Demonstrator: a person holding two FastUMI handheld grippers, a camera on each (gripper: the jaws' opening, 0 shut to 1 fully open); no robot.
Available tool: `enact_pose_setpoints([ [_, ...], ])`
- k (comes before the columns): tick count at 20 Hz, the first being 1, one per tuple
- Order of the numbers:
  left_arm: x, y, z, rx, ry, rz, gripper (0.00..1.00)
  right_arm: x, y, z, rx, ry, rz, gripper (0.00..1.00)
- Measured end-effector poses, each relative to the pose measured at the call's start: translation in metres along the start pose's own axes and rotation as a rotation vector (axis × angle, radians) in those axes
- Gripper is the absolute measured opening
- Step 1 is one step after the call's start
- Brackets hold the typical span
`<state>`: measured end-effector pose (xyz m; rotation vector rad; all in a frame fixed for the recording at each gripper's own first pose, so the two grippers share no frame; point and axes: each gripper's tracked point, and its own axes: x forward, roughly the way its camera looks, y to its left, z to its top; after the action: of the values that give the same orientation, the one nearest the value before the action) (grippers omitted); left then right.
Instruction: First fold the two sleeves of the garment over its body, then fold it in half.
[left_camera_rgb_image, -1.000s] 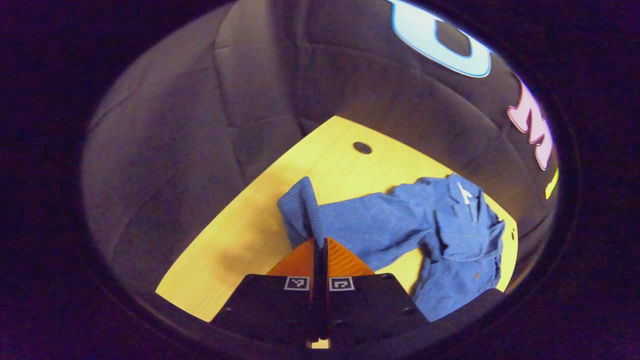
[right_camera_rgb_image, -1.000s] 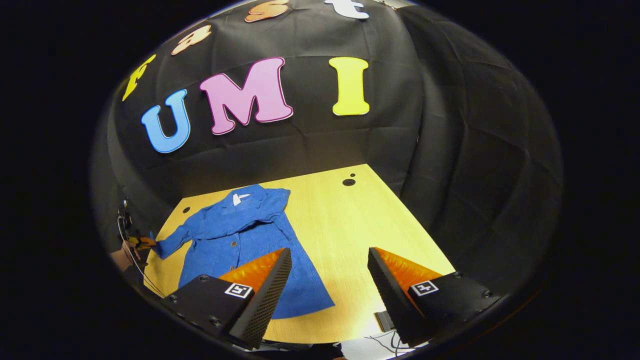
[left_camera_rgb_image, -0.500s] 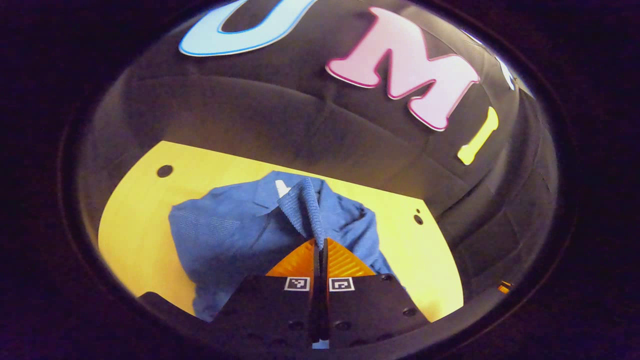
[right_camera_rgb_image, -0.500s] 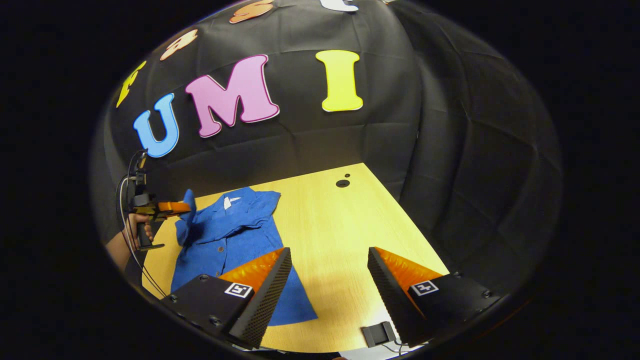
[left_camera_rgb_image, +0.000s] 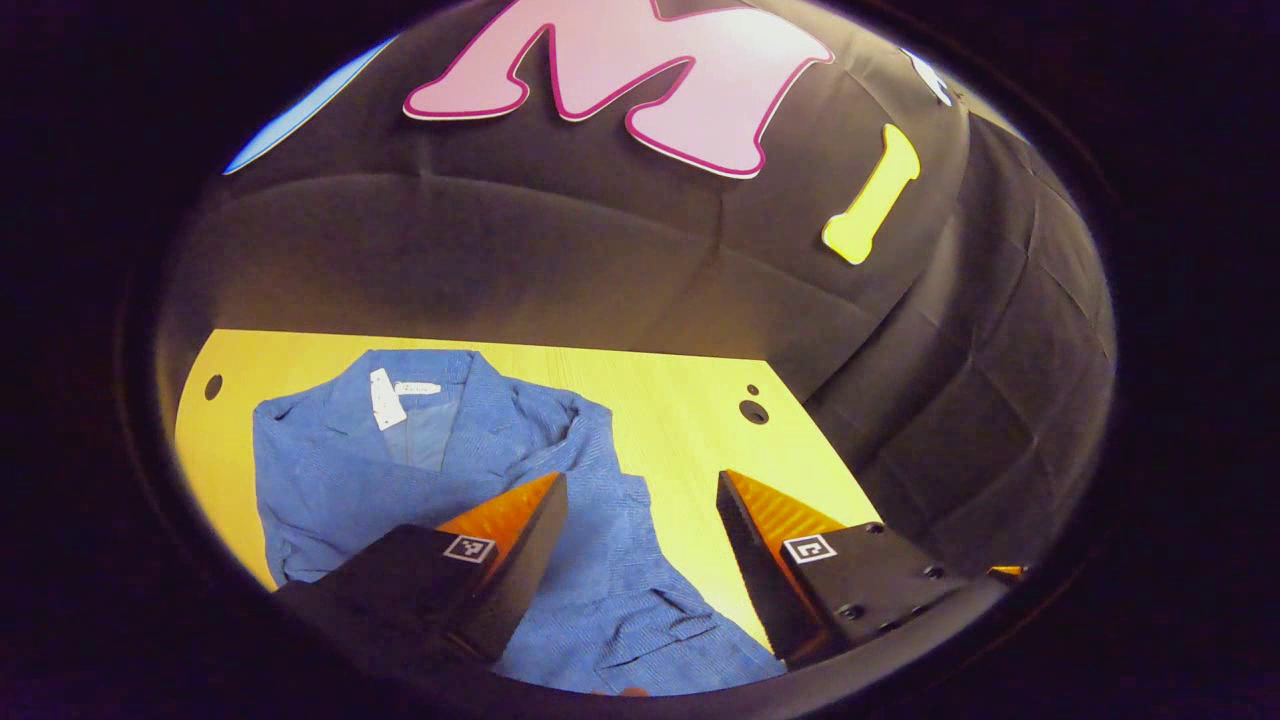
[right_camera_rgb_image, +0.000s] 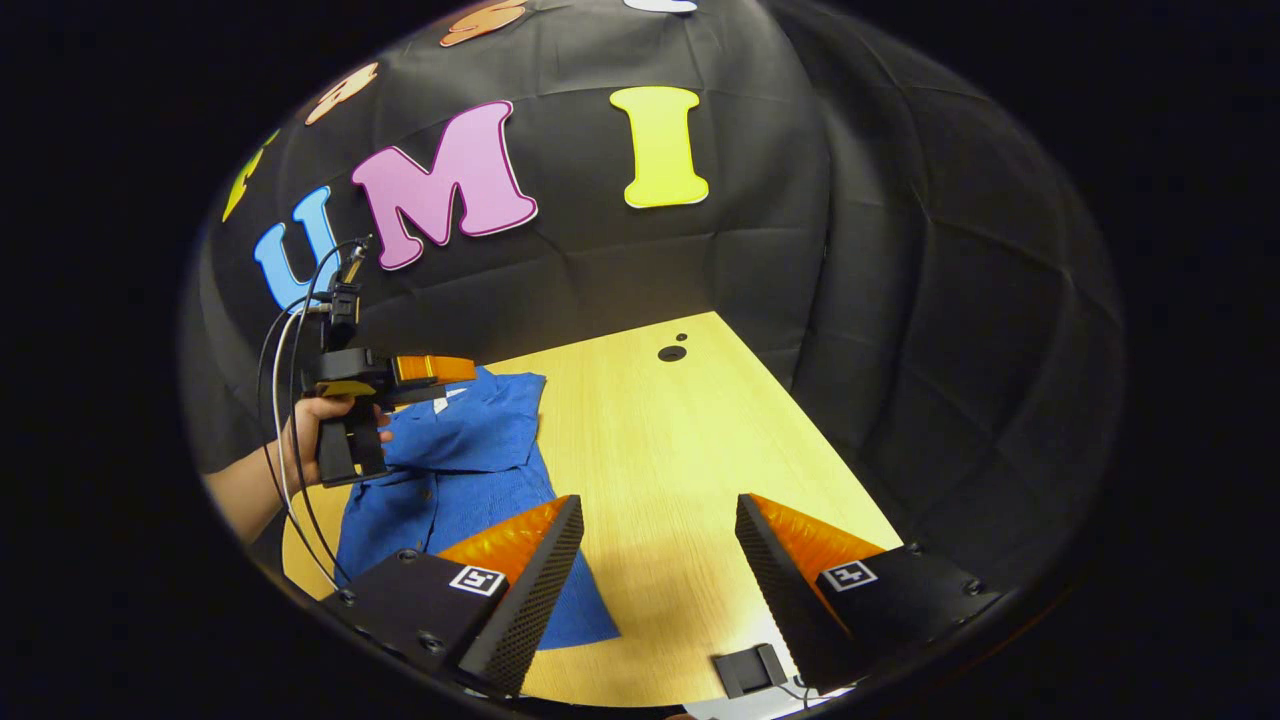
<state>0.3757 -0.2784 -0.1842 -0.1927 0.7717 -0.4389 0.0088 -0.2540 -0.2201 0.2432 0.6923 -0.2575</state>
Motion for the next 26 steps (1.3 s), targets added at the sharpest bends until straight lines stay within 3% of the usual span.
enact_pose_setpoints([
  [1, -0.009, 0.006, -0.002, 0.006, -0.005, 0.015, 0.82, 0.002, 0.001, -0.003, 0.001, 0.003, 0.007, 0.98],
  [7, -0.1, 0.061, -0.064, 0.038, 0.018, 0.07, 0.85, 0.024, 0.024, -0.042, -0.012, 0.112, 0.056, 0.98],
  [10, -0.154, 0.124, -0.136, 0.084, 0.127, 0.232, 0.85, 0.036, 0.04, -0.083, -0.042, 0.247, 0.085, 0.99],
  [15, -0.228, 0.17, -0.283, -0.082, 0.351, 0.345, 0.85, 0.047, 0.05, -0.158, -0.145, 0.46, 0.075, 0.99],
  [18, -0.257, 0.178, -0.345, -0.179, 0.449, 0.396, 0.85, 0.052, 0.054, -0.189, -0.168, 0.558, 0.086, 1.0],
  [21, -0.262, 0.181, -0.365, -0.255, 0.455, 0.42, 0.89, 0.055, 0.052, -0.205, -0.168, 0.593, 0.068, 1.0],
  [23, -0.262, 0.181, -0.362, -0.239, 0.472, 0.431, 0.81, 0.055, 0.053, -0.219, -0.158, 0.631, 0.06, 1.0],
  [26, -0.262, 0.181, -0.365, -0.157, 0.514, 0.434, 0.8, 0.056, 0.052, -0.22, -0.191, 0.614, 0.041, 0.96],
])
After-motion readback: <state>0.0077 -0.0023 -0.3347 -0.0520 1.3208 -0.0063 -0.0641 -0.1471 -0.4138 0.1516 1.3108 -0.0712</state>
